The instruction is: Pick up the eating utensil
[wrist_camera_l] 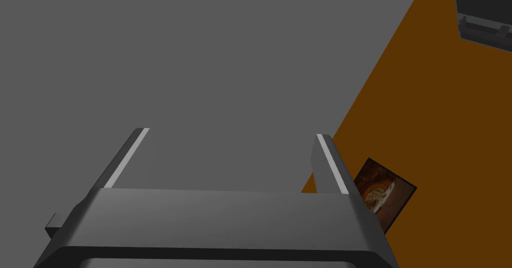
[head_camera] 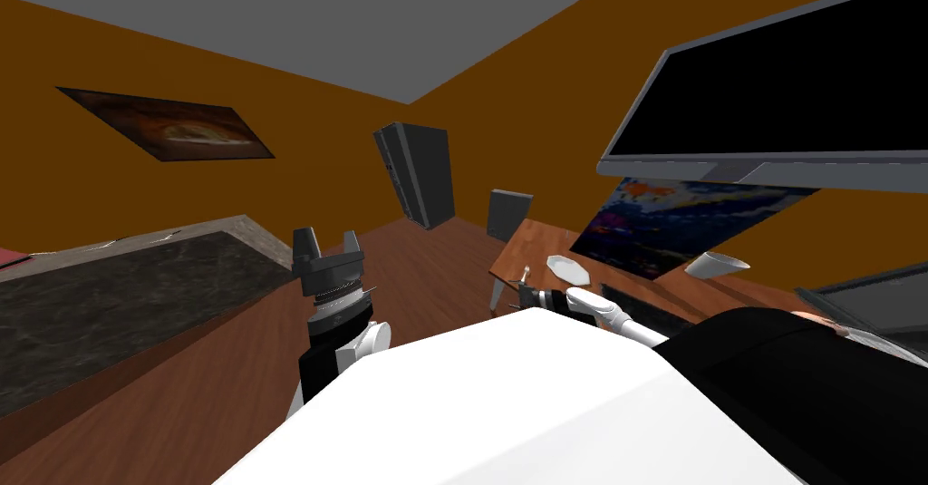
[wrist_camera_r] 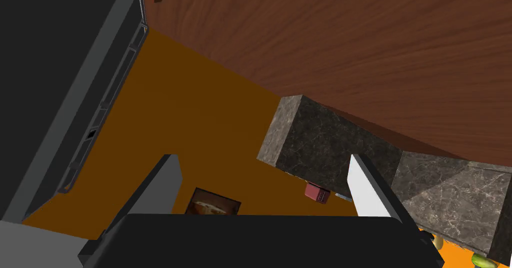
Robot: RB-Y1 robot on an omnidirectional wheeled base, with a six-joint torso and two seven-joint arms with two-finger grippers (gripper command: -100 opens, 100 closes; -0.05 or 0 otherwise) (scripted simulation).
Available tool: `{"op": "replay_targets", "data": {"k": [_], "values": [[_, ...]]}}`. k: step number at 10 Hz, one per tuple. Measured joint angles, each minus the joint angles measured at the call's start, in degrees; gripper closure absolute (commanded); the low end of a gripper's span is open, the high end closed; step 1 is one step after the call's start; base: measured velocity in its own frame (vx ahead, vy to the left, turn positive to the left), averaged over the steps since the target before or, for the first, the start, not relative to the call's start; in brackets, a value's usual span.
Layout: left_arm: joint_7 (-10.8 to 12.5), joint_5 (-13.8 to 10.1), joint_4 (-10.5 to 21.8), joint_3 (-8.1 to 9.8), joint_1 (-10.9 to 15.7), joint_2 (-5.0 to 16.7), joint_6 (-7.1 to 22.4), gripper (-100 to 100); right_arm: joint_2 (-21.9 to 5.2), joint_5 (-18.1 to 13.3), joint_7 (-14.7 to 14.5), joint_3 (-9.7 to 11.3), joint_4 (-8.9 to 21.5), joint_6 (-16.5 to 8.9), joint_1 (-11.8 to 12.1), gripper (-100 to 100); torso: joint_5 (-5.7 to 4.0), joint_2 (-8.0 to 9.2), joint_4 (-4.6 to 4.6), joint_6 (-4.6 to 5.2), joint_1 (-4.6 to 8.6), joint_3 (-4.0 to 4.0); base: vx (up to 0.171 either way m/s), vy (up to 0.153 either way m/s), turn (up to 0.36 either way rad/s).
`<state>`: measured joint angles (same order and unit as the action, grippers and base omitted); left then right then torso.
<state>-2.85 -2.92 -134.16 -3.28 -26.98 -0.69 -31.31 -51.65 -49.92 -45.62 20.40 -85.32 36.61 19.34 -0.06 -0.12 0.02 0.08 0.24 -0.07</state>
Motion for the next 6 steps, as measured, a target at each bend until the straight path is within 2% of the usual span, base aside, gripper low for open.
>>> {"op": "replay_targets", "data": {"k": [1,2,3,4,6], "values": [[0.00,0.00,0.00,-0.01,0.01,0.00,0.00,0,-1.30,-1.42,-0.84,0.49,1.17,0.26,-0.58,-100,0.01,-0.02,0.00,-0.05,-0.03,-0.01,0.024,-0.049,0.260],[0.00,0.00,0.00,0.00,0.01,0.00,0.00,0,-2.06,-3.18,-2.26,1.52,3.86,0.77,-2.16,-100,0.00,-0.05,0.00,-0.06,0.01,-0.03,0.032,-0.068,0.227],[0.00,0.00,0.00,0.00,0.00,0.00,0.00,0,-3.76,-4.77,-3.59,2.18,5.15,1.12,-2.71,-100,0.00,-0.07,0.01,-0.04,0.07,-0.04,0.023,-0.048,0.070],[0.00,0.00,0.00,0.00,0.00,0.00,0.00,0,-4.37,-5.81,-4.31,2.58,5.70,1.13,-2.99,-100,-0.01,-0.04,0.01,-0.01,0.00,-0.02,0.020,-0.032,0.116],[0.00,0.00,0.00,0.00,0.01,0.00,0.00,0,-6.12,-8.66,-6.34,3.85,8.31,1.51,-4.37,-100,0.00,-0.06,0.01,-0.05,0.00,-0.03,0.033,-0.058,0.231]]}}
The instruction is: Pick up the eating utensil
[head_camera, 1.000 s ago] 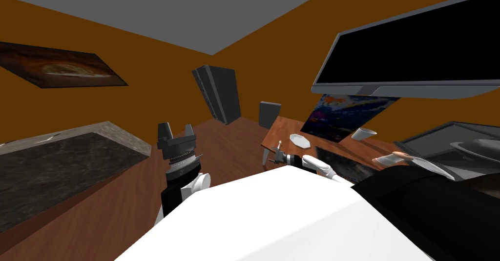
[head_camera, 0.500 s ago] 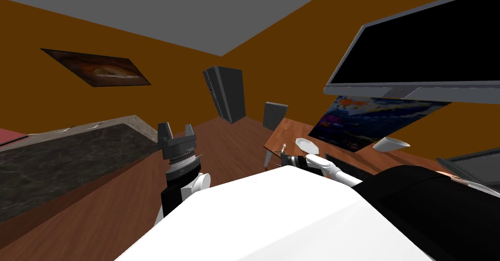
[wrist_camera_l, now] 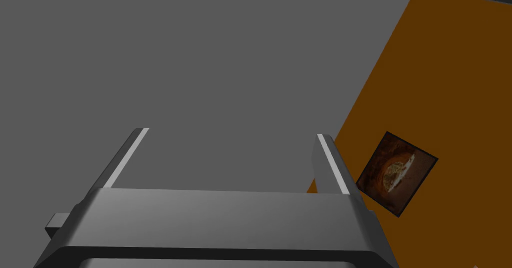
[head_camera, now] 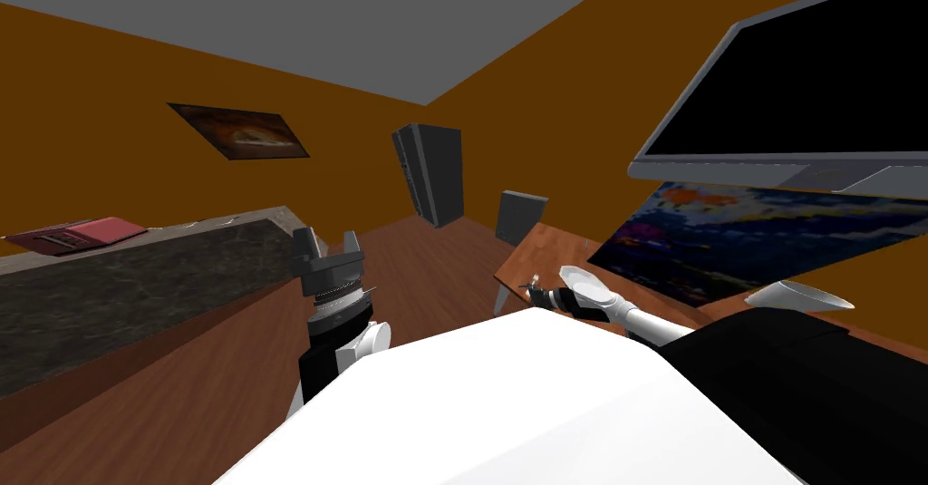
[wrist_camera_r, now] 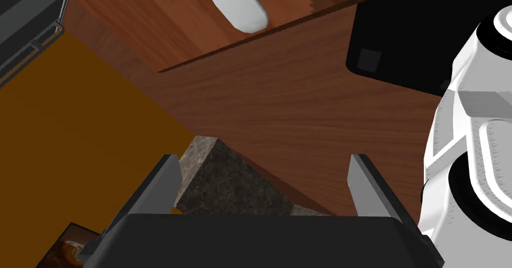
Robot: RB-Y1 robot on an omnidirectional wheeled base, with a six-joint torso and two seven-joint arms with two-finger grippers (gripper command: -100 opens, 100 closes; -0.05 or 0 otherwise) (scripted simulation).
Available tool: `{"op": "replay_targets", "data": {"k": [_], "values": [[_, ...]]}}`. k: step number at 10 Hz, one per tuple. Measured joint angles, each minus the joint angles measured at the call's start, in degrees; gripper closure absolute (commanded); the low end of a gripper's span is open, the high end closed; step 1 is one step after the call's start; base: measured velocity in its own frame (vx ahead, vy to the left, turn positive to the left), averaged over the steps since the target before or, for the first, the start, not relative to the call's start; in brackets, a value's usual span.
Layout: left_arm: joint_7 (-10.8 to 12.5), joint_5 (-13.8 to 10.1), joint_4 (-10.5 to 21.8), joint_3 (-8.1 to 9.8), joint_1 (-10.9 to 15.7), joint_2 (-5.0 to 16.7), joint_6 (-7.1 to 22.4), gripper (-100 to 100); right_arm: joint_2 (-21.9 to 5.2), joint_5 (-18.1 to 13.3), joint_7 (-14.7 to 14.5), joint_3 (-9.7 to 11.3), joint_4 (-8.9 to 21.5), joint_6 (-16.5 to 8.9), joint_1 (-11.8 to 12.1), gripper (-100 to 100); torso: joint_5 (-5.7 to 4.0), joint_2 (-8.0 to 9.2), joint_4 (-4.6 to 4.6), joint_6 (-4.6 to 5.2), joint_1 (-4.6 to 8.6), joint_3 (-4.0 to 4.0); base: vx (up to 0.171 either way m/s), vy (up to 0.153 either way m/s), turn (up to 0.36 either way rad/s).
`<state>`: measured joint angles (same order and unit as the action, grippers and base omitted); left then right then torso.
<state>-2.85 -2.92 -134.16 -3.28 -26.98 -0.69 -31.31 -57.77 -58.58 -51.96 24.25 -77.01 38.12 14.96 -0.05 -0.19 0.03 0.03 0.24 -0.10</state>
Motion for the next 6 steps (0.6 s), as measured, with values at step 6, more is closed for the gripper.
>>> {"op": "replay_targets", "data": {"k": [6], "values": [[0.00,0.00,0.00,0.01,-0.01,0.00,0.00,0,-4.05,-8.38,-6.65,4.06,7.90,1.24,-4.41,-100,-0.02,-0.04,0.01,0.05,0.04,-0.02,0.032,-0.068,0.154]]}}
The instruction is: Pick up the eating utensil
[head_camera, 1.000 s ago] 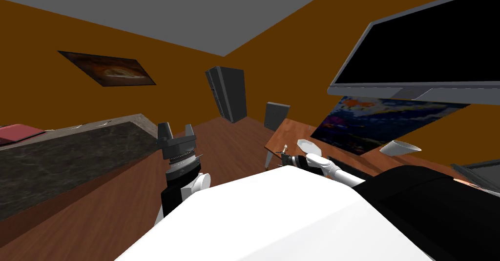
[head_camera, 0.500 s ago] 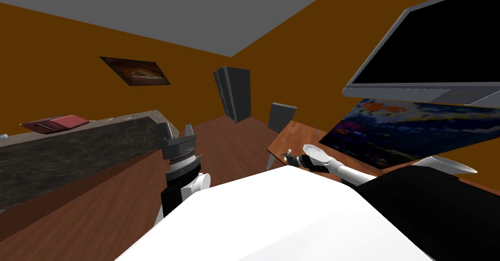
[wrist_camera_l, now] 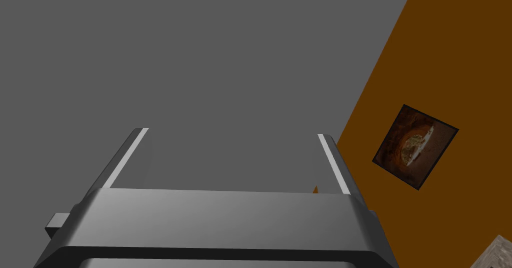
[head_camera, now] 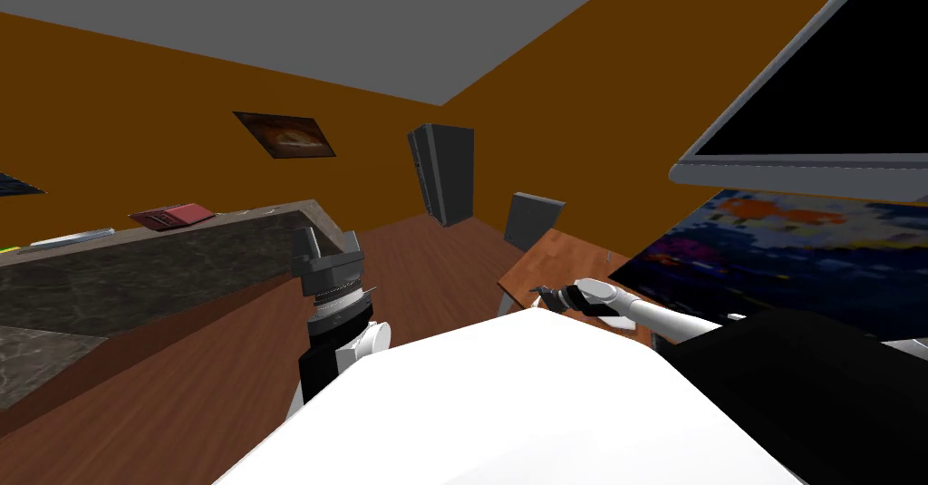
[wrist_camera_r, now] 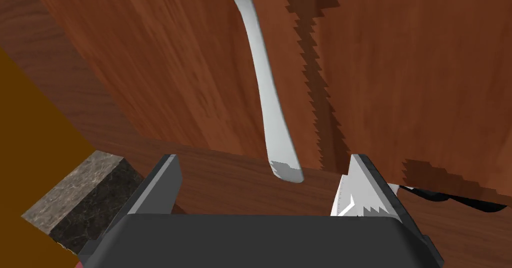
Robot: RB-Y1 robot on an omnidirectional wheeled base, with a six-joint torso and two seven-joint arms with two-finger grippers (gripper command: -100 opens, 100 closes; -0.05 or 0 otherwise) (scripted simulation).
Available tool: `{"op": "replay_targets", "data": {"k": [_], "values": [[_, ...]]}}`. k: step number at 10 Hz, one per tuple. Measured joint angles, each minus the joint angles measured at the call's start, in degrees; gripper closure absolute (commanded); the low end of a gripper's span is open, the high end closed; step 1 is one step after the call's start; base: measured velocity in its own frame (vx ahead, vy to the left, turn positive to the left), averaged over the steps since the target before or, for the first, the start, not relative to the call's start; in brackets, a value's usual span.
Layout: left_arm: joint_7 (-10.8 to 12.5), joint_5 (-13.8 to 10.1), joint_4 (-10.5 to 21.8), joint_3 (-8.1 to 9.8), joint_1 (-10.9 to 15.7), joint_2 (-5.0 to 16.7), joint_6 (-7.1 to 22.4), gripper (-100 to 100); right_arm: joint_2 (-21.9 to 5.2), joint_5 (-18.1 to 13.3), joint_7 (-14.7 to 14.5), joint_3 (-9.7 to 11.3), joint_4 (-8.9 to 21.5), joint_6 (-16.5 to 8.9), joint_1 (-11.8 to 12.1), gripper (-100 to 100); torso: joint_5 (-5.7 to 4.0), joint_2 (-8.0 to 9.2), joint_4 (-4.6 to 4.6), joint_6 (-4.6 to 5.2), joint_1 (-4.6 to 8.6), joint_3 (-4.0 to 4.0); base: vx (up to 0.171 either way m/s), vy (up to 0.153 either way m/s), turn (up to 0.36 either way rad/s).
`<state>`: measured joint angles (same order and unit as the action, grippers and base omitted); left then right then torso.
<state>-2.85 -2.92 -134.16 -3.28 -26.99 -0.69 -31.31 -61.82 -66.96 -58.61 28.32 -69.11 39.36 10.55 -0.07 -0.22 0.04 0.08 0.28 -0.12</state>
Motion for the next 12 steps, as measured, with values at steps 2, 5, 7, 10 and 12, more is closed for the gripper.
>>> {"op": "replay_targets", "data": {"k": [2,5,7,10,12], "values": [[0.00,0.00,0.00,0.00,0.00,0.00,0.00,0,-1.30,-2.06,-1.46,1.03,1.71,0.60,-1.17,-100,0.02,0.02,-0.01,-0.01,-0.06,0.01,0.022,-0.052,0.138],[0.00,0.00,0.00,0.00,0.00,-0.01,0.00,0,-1.79,-2.67,-2.81,1.20,2.53,0.80,-1.13,-100,0.05,0.11,-0.02,0.03,-0.25,0.06,-0.001,-0.011,0.047],[0.00,0.00,0.00,0.00,0.00,0.00,0.00,0,0.01,-3.14,-2.71,1.79,3.69,-0.56,-1.34,-100,0.03,0.17,-0.03,0.01,-0.21,0.09,-0.016,-0.022,0.104],[0.00,0.00,0.00,0.00,0.00,-0.01,0.00,0,1.11,-3.50,-2.56,2.20,4.23,-1.66,-1.33,100,0.06,0.14,-0.03,0.03,-0.28,0.08,-0.002,-0.003,0.007],[0.00,0.00,0.00,0.00,0.00,-0.01,0.00,0,1.09,-3.53,-2.61,2.24,4.22,-1.61,-1.33,100,0.05,0.14,-0.04,0.07,-0.29,0.09,0.000,0.000,0.000]]}}
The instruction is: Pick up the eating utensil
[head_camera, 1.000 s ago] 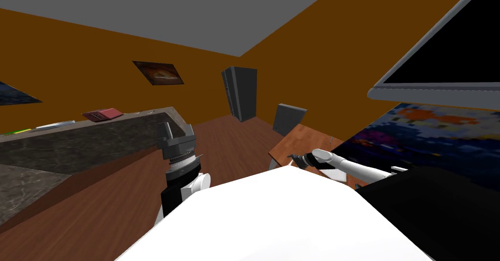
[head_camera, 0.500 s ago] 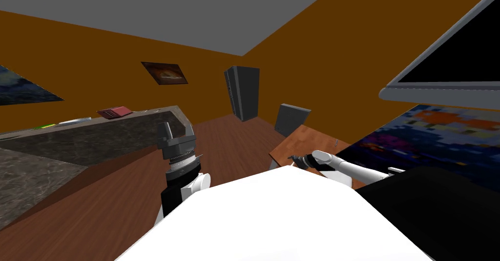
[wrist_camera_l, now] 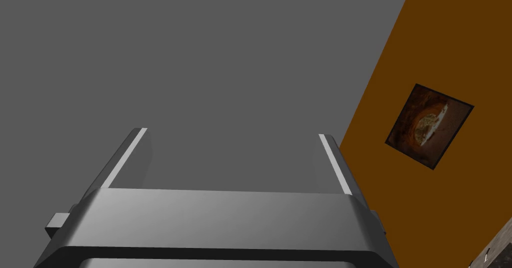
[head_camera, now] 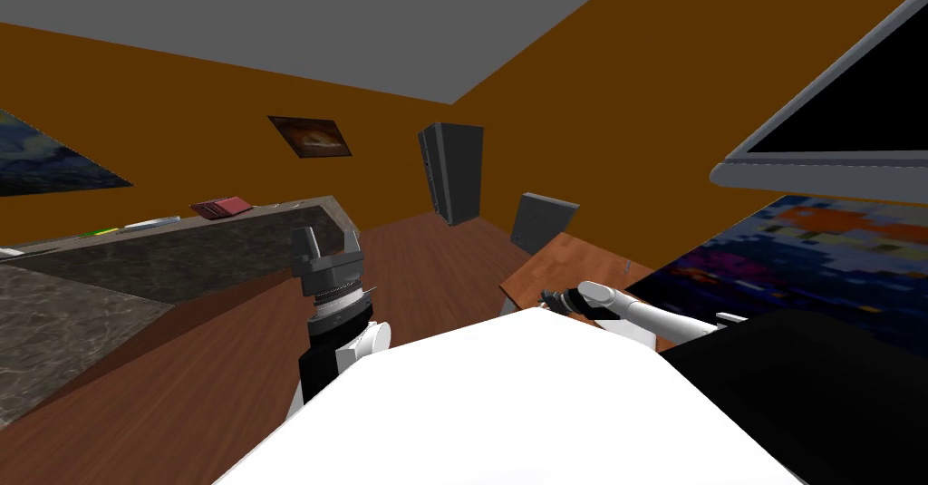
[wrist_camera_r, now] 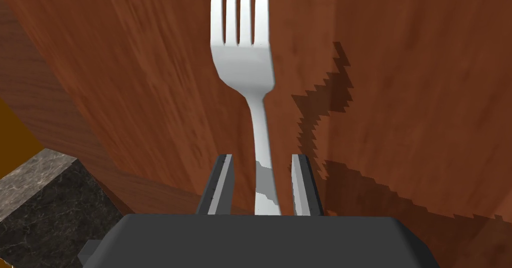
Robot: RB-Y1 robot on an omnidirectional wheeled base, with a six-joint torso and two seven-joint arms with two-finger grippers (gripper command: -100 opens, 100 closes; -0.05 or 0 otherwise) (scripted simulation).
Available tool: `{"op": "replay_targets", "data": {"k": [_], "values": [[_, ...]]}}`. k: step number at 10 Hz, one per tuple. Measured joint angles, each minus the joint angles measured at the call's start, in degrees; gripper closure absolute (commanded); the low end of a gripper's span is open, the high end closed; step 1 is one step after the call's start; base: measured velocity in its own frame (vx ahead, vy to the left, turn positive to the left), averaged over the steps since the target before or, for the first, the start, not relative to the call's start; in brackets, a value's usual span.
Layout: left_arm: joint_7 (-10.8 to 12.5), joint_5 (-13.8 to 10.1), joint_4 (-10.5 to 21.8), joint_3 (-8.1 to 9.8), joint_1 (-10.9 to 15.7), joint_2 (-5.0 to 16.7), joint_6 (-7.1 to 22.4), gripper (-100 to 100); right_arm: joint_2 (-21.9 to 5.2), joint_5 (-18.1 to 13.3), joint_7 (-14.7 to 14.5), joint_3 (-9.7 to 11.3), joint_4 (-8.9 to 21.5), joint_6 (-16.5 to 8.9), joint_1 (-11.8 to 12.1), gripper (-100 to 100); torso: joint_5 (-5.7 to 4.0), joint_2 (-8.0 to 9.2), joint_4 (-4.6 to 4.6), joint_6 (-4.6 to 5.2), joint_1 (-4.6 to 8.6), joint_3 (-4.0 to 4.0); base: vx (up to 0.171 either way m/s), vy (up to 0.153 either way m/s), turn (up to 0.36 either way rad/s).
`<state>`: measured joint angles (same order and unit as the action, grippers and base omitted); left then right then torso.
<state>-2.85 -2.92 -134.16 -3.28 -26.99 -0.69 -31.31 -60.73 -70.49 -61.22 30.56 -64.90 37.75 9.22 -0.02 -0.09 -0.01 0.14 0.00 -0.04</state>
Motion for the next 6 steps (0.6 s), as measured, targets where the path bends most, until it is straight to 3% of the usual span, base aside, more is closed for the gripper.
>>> {"op": "replay_targets", "data": {"k": [1,2,3,5,6], "values": [[0.00,0.00,0.00,0.00,0.00,0.00,0.00,0,0.00,0.00,0.00,0.00,0.00,-0.01,0.00,100,0.00,0.00,0.00,0.00,0.00,0.00,0.000,0.000,0.000],[0.00,0.00,0.00,0.00,0.00,0.00,0.00,0,0.00,0.00,0.00,0.00,0.00,-0.01,0.00,0,0.01,0.01,0.00,0.00,0.00,0.00,0.000,0.000,0.000],[0.00,0.00,0.00,0.00,0.00,0.00,0.00,0,0.00,0.00,0.00,0.00,0.00,-0.01,0.00,100,0.01,0.01,0.00,0.00,-0.01,0.00,0.018,0.014,-0.177],[0.00,0.00,0.00,0.00,0.00,0.00,0.00,0,-2.06,0.71,-0.39,-0.84,-1.16,1.59,0.30,100,0.06,0.00,0.00,0.06,-0.10,0.00,0.012,0.019,-0.094],[0.00,0.00,0.00,0.00,0.00,0.00,0.00,0,-2.22,0.73,-0.33,-0.88,-1.23,1.76,0.32,0,0.01,0.00,0.01,0.01,-0.07,0.00,0.000,0.000,0.000]]}}
